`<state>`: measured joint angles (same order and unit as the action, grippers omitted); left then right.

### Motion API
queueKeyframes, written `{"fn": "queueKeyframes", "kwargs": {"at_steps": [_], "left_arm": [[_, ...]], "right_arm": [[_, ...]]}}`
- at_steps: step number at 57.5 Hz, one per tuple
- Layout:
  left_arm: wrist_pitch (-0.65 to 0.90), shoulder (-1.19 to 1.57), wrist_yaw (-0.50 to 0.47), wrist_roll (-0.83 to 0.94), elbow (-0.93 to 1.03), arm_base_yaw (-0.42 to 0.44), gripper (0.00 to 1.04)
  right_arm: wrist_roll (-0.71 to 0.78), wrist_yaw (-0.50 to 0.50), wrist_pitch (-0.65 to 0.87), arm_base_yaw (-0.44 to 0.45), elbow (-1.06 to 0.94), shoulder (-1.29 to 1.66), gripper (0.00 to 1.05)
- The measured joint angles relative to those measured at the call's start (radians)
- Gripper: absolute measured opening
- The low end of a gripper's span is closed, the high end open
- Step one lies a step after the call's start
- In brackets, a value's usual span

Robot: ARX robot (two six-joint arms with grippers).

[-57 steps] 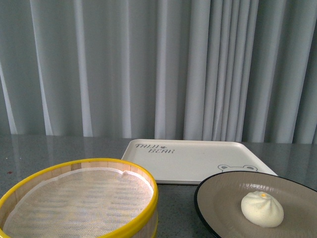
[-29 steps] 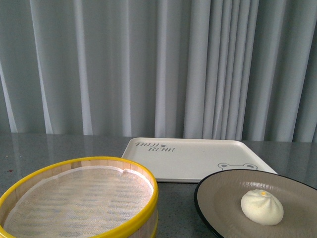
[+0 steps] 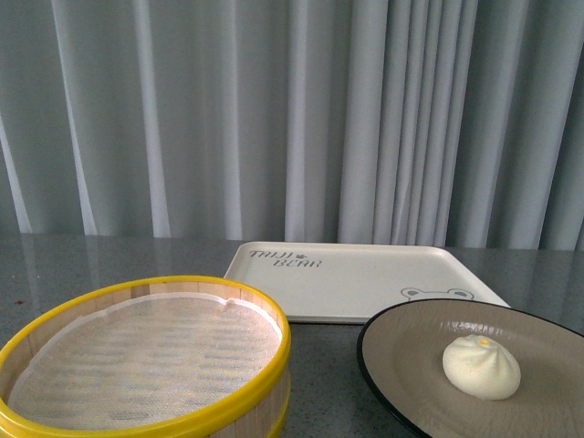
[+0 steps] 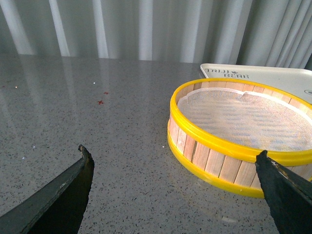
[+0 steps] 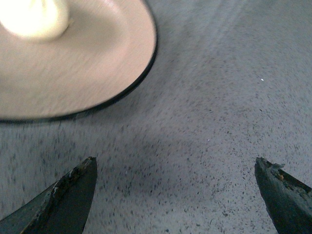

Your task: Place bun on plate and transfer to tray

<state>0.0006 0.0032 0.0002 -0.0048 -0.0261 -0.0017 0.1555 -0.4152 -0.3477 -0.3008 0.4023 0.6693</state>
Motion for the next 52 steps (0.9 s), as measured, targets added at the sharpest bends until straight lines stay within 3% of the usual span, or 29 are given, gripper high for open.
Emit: {"fn": "queueKeyframes", "kwargs": {"at_steps": [9, 18, 24, 42, 52], "left_arm": [[0.0, 0.0, -0.001, 0.0, 0.0, 0.0, 0.98], [0.0, 0.0, 0.0, 0.0, 0.0, 0.0, 0.98], [0.0, 0.0, 0.0, 0.0, 0.0, 0.0, 0.98], [0.0, 0.0, 0.0, 0.0, 0.0, 0.0, 0.98], [0.0, 0.0, 0.0, 0.0, 0.0, 0.0, 0.98]], "right_arm": [[0.266, -0.006, -0.022, -0.109, 0.014, 0.042, 0.96], [0.594, -0.007, 0.157, -0.135, 0.013, 0.124, 0.96], [0.833, 0.054, 0.326, -0.119, 0.013, 0.24, 0.96], [1.023, 0.184, 0.575, -0.09, -0.014, 0.422, 0.96], [1.152, 0.235, 0.635, -0.098, -0.055, 0.454, 0.96]]}}
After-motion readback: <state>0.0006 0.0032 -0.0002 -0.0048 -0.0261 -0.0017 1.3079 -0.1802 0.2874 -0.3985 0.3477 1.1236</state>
